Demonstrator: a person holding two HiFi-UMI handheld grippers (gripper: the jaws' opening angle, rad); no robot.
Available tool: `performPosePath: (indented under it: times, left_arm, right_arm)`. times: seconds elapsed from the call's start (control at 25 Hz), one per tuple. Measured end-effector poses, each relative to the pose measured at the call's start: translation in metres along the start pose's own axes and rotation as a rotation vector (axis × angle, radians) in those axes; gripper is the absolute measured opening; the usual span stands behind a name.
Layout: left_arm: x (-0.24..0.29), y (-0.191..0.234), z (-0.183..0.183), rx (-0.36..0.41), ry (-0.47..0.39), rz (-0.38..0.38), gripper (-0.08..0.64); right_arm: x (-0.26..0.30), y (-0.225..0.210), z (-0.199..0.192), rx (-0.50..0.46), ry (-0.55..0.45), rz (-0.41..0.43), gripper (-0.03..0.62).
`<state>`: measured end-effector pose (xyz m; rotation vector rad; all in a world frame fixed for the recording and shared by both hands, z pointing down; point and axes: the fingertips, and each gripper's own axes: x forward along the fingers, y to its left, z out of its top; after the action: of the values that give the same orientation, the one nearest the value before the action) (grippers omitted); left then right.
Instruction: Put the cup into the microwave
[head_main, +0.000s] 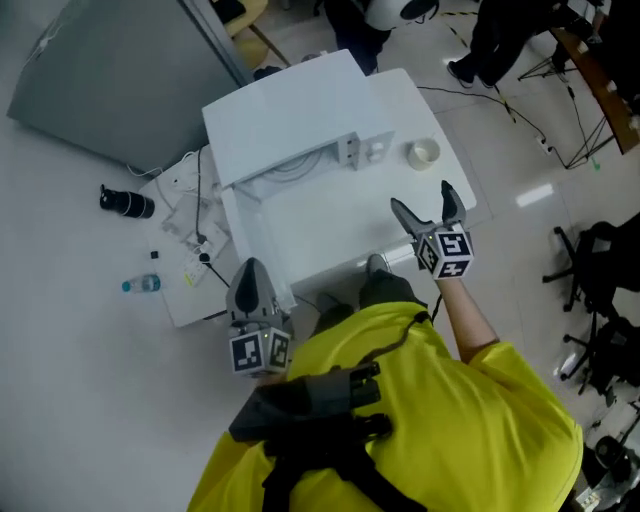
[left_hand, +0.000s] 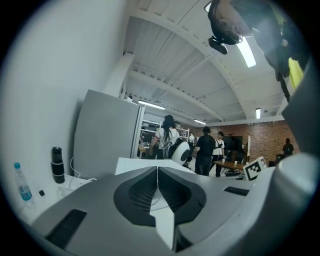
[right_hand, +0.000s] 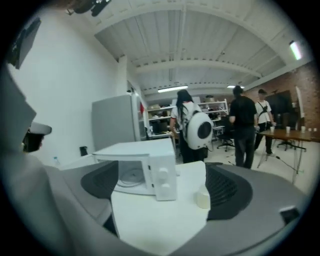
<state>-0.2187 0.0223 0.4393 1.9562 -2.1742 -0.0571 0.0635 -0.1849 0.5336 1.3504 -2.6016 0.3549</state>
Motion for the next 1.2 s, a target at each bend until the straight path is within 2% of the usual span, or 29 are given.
performPosePath:
  times: [0.04, 0.08, 0.24, 0.36, 0.44, 0.6, 0.68, 0.72, 0.76, 0.88, 0.96, 1.08, 1.2]
  left_arm:
    - [0.004, -0.007, -0.004, 0.002, 0.015, -0.016, -0.009]
    - [0.008, -0.013, -0.008, 0.006, 0.028, -0.028, -0.009]
    - [0.032, -0.037, -0.019, 0.017, 0.084, -0.068, -0.009]
    - [0.050, -0.055, -0.030, 0.063, 0.141, -0.081, -0.009]
    - [0.064, -0.063, -0.039, 0.056, 0.159, -0.074, -0.009]
    - [0.090, -0.077, -0.053, 0.042, 0.165, -0.069, -0.009]
    - [0.099, -0.082, -0.057, 0.040, 0.159, -0.065, -0.009]
    - [0.101, -0.082, -0.057, 0.033, 0.158, -0.056, -0.009]
    - [0.102, -0.080, -0.057, 0.026, 0.154, -0.044, -0.009]
    - [0.101, -0.072, -0.054, 0.016, 0.137, -0.005, -0.009]
    - [0.100, -0.065, -0.054, 0.002, 0.126, 0.024, -0.009]
    - [0.097, -0.053, -0.055, -0.026, 0.114, 0.053, -0.009]
    - [0.093, -0.037, -0.054, -0.049, 0.102, 0.074, -0.009]
  right_arm:
    - [0.006, -0.025, -0.020, 0.012, 0.033, -0.044, 0.564]
    - [0.014, -0.048, -0.042, 0.023, 0.068, -0.077, 0.611]
    - [0.070, -0.123, -0.122, 0.029, 0.203, -0.151, 0.611]
    - [0.112, -0.166, -0.163, 0.042, 0.263, -0.188, 0.611]
    - [0.139, -0.189, -0.186, 0.041, 0.297, -0.205, 0.610]
    - [0.189, -0.203, -0.208, 0.021, 0.288, -0.163, 0.605]
    - [0.202, -0.208, -0.203, 0.029, 0.271, -0.169, 0.547]
    - [0.203, -0.212, -0.200, 0.032, 0.271, -0.181, 0.484]
    - [0.203, -0.214, -0.198, 0.028, 0.277, -0.188, 0.477]
    - [0.192, -0.208, -0.189, -0.020, 0.300, -0.156, 0.471]
    - [0.169, -0.190, -0.170, -0.057, 0.288, -0.094, 0.471]
    - [0.113, -0.135, -0.131, -0.112, 0.253, 0.048, 0.471]
    - [0.056, -0.050, -0.119, -0.132, 0.292, 0.250, 0.471]
